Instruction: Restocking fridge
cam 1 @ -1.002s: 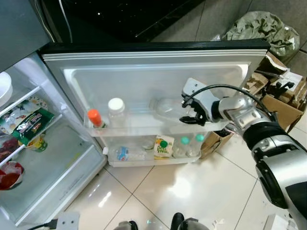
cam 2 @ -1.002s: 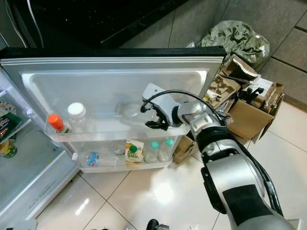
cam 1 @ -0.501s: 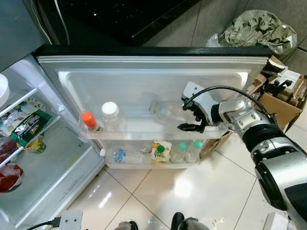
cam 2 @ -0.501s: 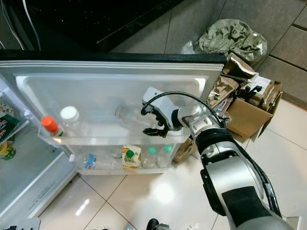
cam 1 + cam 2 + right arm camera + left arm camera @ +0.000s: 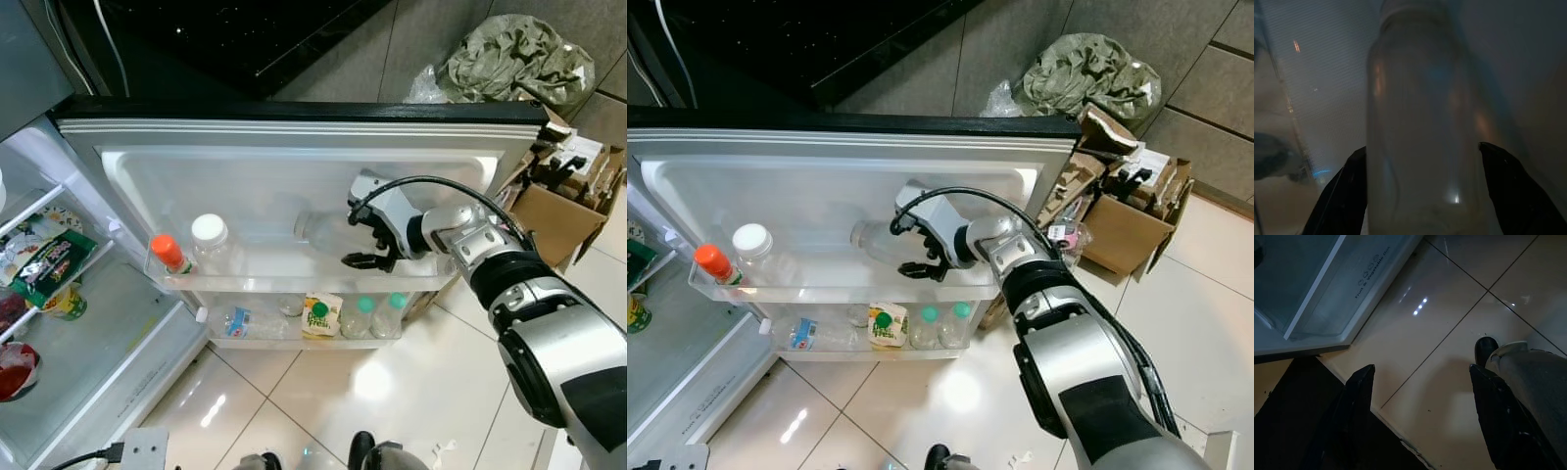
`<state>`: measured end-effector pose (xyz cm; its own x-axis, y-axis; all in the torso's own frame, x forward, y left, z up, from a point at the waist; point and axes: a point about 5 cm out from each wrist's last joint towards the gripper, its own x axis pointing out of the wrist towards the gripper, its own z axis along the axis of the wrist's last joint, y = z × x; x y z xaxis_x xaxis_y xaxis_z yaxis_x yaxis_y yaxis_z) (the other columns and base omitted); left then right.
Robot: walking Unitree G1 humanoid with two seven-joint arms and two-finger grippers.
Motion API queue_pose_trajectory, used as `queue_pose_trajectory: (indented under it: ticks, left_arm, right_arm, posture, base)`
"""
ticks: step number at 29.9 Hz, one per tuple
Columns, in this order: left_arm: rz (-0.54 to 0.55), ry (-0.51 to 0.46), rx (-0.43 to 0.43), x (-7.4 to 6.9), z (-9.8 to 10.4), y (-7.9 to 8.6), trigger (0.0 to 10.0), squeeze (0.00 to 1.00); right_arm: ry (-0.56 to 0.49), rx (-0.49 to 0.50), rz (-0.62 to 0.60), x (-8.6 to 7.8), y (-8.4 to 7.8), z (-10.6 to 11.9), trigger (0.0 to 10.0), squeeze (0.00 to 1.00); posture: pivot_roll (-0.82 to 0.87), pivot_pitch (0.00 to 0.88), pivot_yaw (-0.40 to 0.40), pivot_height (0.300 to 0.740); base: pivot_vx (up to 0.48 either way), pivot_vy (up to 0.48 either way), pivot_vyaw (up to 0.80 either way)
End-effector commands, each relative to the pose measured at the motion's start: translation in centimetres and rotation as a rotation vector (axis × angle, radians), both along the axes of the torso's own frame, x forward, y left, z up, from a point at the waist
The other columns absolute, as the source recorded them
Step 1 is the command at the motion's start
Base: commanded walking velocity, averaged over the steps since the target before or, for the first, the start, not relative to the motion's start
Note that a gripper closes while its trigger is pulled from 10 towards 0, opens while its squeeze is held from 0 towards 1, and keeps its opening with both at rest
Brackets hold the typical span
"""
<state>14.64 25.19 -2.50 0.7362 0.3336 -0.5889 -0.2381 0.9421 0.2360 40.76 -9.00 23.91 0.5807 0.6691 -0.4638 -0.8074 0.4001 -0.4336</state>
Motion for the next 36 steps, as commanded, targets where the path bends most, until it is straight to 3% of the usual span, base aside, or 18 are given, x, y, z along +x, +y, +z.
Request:
queue_pose_trajectory:
  ticks: [1,3,15,27,32,35,36]
  left_arm:
    - [0.017,0.057,0.01,-1.5,-0.7,0.6,10.0,0.0]
    - [0.015,0.058,0.009,-1.5,-0.7,0.6,10.0,0.0]
    - [0.015,0.057,0.008,-1.4,-0.8,0.5,10.0,0.0]
    - [0.02,0.058,0.007,-1.7,-0.8,0.4,10.0,0.0]
    - [0.021,0.058,0.006,-1.7,-0.8,0.3,10.0,0.0]
    - [0.023,0.059,0.006,-1.8,-0.8,0.3,10.0,0.0]
    - [0.022,0.059,0.006,-1.8,-0.8,0.3,10.0,0.0]
  right_arm:
    - [-0.01,-0.053,0.023,-0.1,0.5,-0.5,10.0,0.0]
    - [-0.022,-0.089,0.056,-0.3,1.3,-0.8,10.0,0.0]
    - [0.0,-0.15,0.103,-0.7,2.5,-1.9,10.0,0.0]
    - [-0.014,-0.02,0.018,-0.4,3.9,-0.5,10.0,0.0]
    - [-0.025,-0.015,-0.001,-0.3,4.0,-0.6,10.0,0.0]
    - [-0.034,-0.02,0.002,-0.3,4.3,-0.6,9.0,0.0]
    - [-0.039,-0.027,0.005,-0.3,4.3,-0.5,7.6,0.0]
  posture:
    - [0.03,0.337,-0.018,0.71]
    - [0.03,0.337,-0.017,0.71]
    - [0.03,0.338,-0.019,0.71]
    - [0.04,0.34,-0.025,0.71]
    - [0.04,0.34,-0.027,0.71]
    - [0.04,0.34,-0.027,0.71]
    - [0.04,0.34,-0.027,0.71]
  base:
    - [0.0,0.0,0.0]
    - [0.0,0.0,0.0]
    - [0.0,0.0,0.0]
    - [0.0,0.0,0.0]
    - [0.0,0.0,0.0]
    - [0.0,0.0,0.0]
    - [0.0,0.0,0.0]
